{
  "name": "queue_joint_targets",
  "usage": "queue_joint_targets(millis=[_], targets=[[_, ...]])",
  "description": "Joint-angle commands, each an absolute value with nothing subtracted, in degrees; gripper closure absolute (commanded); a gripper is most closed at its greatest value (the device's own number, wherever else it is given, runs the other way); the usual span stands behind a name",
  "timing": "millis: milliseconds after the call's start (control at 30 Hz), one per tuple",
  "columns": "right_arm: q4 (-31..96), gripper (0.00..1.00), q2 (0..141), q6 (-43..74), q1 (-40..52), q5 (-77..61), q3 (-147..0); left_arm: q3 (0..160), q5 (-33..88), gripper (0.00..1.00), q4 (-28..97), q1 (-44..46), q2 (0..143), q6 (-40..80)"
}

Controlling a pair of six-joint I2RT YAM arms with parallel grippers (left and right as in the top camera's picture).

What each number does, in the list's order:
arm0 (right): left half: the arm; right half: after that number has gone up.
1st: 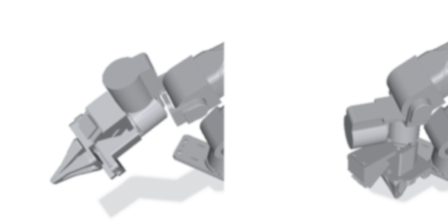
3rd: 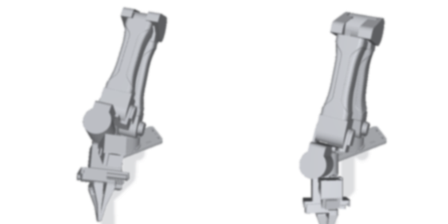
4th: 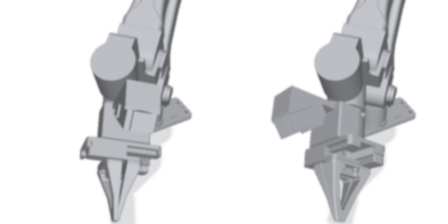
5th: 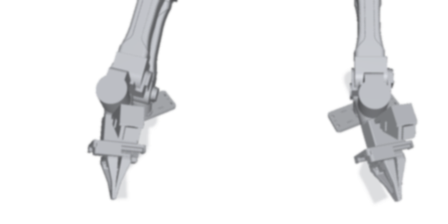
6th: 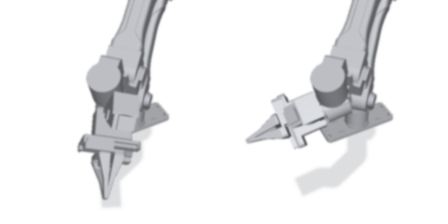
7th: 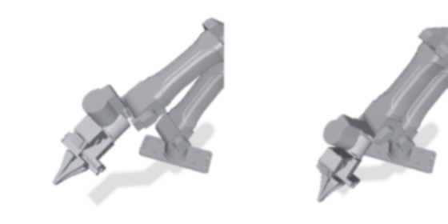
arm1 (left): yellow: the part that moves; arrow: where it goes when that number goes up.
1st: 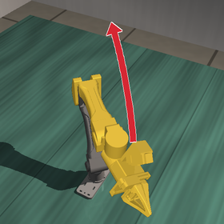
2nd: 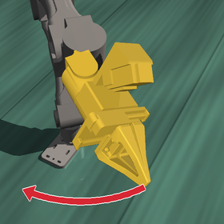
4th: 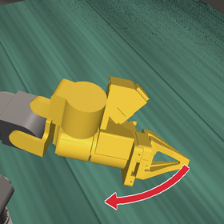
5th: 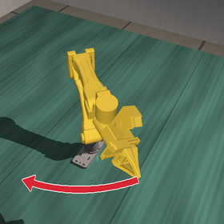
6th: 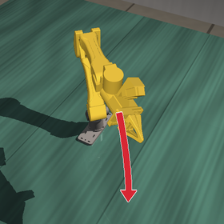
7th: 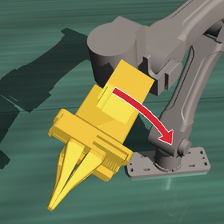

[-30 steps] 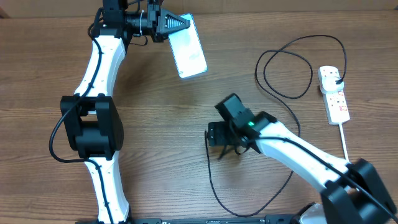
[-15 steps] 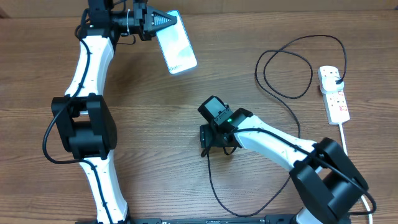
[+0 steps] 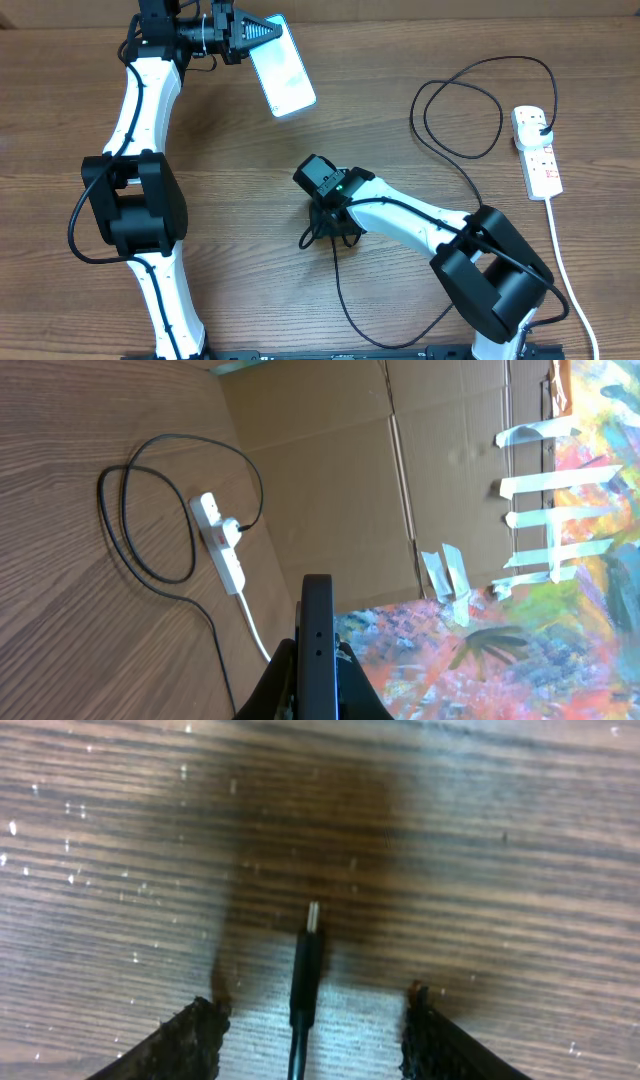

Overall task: Plug charger to phone and switch on socket
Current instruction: 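Lower the right gripper over the black cable's connector end, then close the right gripper on the cable connector and lift it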

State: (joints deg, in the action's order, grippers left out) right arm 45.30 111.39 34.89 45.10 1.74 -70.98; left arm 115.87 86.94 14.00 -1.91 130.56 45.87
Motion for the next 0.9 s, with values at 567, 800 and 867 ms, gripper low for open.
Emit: queue_joint_targets(millis=[567,800,867], targets=[[48.80,0.96,115.11,35.77,45.15,2.24,-74.76,116.77,87.70,0.96,13.91,-1.87,130.39,45.04],[50.57,0.96,114.93,35.75,42.72,-1.23,-76.82,116.77,88.18,0.96,13.93,-1.87,130.39,45.50],[50.50,0.96,114.76,35.75,41.19,-3.11,-76.86,116.77,88.20,0.96,13.91,-1.87,130.39,45.93]])
